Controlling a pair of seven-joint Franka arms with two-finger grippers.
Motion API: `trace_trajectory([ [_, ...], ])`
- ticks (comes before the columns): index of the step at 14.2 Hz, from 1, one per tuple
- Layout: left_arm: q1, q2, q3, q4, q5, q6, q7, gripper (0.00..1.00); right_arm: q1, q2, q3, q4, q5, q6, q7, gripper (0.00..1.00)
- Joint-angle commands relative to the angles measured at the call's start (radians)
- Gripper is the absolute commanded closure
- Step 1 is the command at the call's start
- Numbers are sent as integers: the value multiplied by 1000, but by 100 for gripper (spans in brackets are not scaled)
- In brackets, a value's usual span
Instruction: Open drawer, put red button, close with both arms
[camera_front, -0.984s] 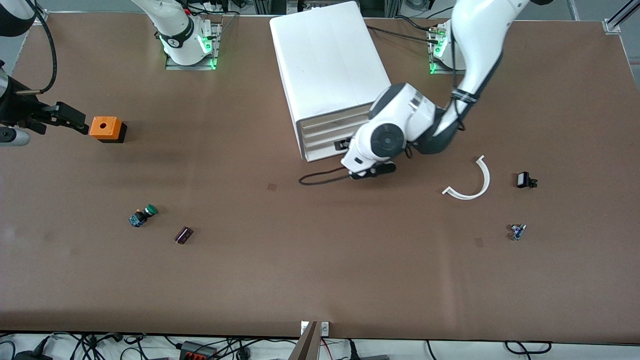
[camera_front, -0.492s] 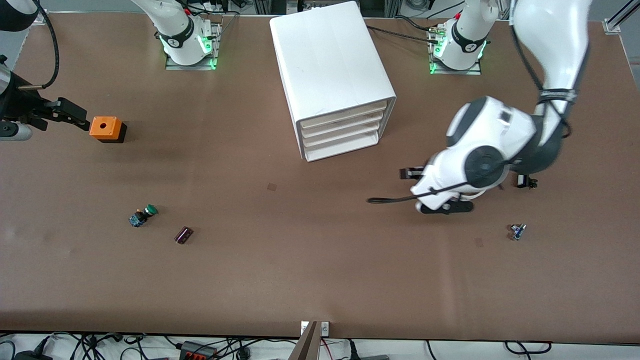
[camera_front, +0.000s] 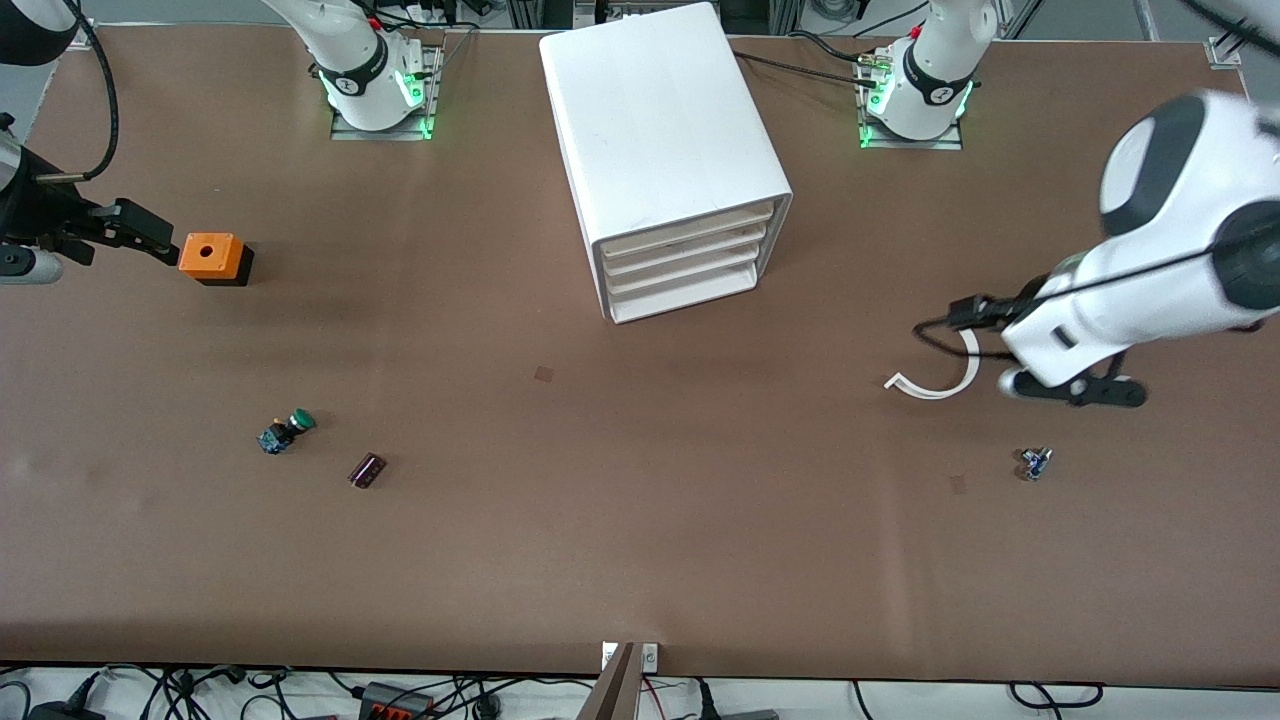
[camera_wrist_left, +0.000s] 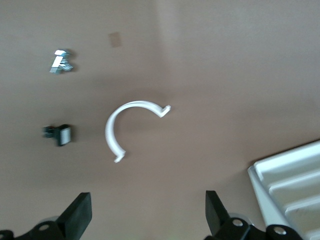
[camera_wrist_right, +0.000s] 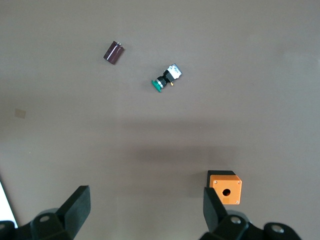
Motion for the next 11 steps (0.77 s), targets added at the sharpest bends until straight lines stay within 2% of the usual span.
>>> trace_trajectory([
  [1,-98,-178,206,-116,-86,-7,151,0,-10,-18,10,-25,-17,15,-13,0],
  [2,-160,-219,304,-147,-117,-7,179,0,-10,-18,10,-28,-17,17,-13,0],
  [3,-197,-254,348,-176,-122,14,179,0,-10,-19,10,-34,-17,24,-13,0],
  [6,-189,-327,347,-268,-103,179,186,0,-10,-21,10,-48,-15,34,-13,0],
  [8,-177,-351,347,-299,-102,192,183,0,-10,-23,8,-52,-12,38,-13,0],
  [11,-143,-342,344,-296,-117,185,178,0,-10,-45,10,-43,-3,24,-8,0],
])
